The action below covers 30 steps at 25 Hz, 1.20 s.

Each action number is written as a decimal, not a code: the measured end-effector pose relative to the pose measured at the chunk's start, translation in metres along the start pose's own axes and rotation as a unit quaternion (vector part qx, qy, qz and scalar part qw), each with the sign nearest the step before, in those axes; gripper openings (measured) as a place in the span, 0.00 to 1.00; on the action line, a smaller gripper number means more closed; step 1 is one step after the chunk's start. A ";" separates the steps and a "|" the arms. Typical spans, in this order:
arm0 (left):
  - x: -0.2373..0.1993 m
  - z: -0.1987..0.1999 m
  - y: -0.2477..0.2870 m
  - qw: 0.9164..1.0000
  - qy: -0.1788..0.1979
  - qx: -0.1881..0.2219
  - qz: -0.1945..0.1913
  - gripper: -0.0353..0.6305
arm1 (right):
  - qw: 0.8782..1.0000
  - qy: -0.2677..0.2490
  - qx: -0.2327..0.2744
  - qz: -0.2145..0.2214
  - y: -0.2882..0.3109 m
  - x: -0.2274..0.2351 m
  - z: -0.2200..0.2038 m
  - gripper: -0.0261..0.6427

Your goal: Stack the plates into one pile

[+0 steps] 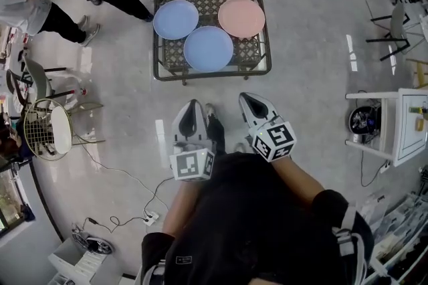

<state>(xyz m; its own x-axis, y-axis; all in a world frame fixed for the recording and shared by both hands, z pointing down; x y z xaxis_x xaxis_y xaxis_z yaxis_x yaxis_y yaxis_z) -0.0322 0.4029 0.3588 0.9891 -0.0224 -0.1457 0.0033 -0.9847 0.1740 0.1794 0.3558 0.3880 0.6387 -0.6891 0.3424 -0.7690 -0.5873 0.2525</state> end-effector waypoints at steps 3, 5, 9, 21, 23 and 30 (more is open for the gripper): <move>-0.022 0.004 0.030 1.000 -0.005 -0.010 0.001 0.08 | 1.000 0.000 -0.010 -0.007 0.033 0.008 0.010 0.05; -0.036 0.005 0.047 1.000 -0.007 -0.017 0.001 0.08 | 1.000 0.002 -0.016 -0.013 0.054 0.013 0.015 0.05; -0.057 0.008 0.071 0.999 0.000 -0.032 -0.008 0.08 | 0.999 0.009 -0.024 -0.024 0.083 0.020 0.020 0.05; -0.095 -0.028 0.154 0.995 0.017 -0.094 -0.003 0.08 | 0.997 0.016 -0.044 -0.058 0.150 0.070 0.026 0.05; -0.097 -0.034 0.164 0.995 0.012 -0.104 0.001 0.08 | 0.996 0.020 -0.055 -0.063 0.157 0.081 0.022 0.05; -0.100 -0.057 0.217 0.990 0.008 -0.141 0.011 0.08 | 0.991 0.039 -0.107 -0.067 0.192 0.131 0.007 0.05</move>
<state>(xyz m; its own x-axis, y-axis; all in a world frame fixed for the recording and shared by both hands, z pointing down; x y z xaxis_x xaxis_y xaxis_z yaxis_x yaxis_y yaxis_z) -0.1223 0.2014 0.4668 0.9916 -0.0384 -0.1236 0.0203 -0.8970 0.4416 0.1151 0.1499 0.4754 0.7372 -0.5720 0.3596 -0.6715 -0.5614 0.4837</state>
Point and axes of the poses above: the fingertips, and each gripper's own axes: y forward along the fingers, x to its right, z out of its top, the point moved 10 cm from there along -y, backward along the fingers, and after that the axes turned 11 degrees about z, right-handed, at the moved point
